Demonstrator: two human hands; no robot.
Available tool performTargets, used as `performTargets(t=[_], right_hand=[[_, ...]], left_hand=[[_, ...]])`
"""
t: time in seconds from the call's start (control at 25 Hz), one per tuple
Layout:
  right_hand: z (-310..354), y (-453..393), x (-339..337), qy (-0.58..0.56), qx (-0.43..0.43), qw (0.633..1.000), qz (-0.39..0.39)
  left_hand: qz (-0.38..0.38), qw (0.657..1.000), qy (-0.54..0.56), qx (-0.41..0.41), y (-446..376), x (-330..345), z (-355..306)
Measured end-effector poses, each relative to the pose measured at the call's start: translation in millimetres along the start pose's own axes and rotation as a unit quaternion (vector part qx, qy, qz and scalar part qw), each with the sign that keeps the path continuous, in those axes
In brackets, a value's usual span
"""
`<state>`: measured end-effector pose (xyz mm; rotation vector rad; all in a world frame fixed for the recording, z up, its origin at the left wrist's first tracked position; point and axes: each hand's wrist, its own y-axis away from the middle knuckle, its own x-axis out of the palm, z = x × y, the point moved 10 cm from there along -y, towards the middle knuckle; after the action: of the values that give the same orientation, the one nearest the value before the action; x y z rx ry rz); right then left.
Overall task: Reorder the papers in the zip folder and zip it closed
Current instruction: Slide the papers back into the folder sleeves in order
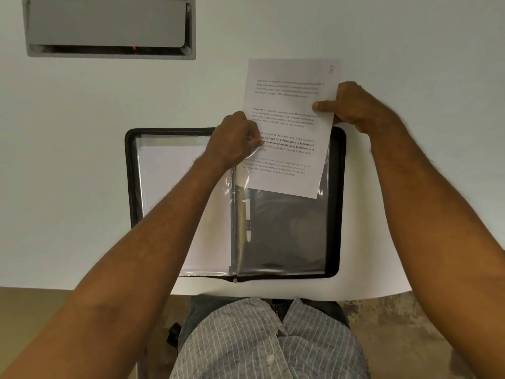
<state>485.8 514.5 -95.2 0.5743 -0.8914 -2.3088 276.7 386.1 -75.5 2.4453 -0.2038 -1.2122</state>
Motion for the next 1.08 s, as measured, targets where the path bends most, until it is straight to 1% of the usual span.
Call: performTargets(t=[0.16,0.28,0.32,0.44,0.52,0.68,0.76,0.84,0.92,1.0,1.08], right_hand=[[1,0,-12,-0.012,-0.007,1.000,0.006],[3,-3,3,0.042,0.000,0.998,0.051],[4,-4,5,0.043,0.002,0.997,0.058],[6,-2,-6,-0.020,0.005,0.999,0.043],[9,2,-9,-0.033,0.006,0.998,0.050],[27,9,-2,-0.017,-0.011,0.998,0.054],[30,16,6,-0.013,0.002,0.999,0.045],[21,25,18,0.007,0.022,0.999,0.049],[10,38,29,-0.002,0.031,0.998,0.050],[2,54,37,-0.026,0.028,0.998,0.047],[-6,66,45,-0.016,0.018,0.998,0.053]], left_hand=[[-0.001,1.000,0.005,0.000,0,0,-1],[-0.008,1.000,0.006,-0.004,0,1,-1],[-0.007,1.000,0.011,-0.007,0,2,0],[0.010,1.000,0.028,-0.001,0,3,0],[0.020,0.999,0.033,0.012,-2,7,-5],[0.025,0.998,0.063,0.002,-5,14,-14],[0.023,0.997,0.079,-0.004,-4,14,-14],[0.025,0.995,0.098,-0.023,-2,15,-10],[0.014,0.993,0.111,-0.038,0,14,-7],[0.007,0.991,0.127,-0.047,3,13,-7],[0.002,0.987,0.151,-0.052,6,13,-6]])
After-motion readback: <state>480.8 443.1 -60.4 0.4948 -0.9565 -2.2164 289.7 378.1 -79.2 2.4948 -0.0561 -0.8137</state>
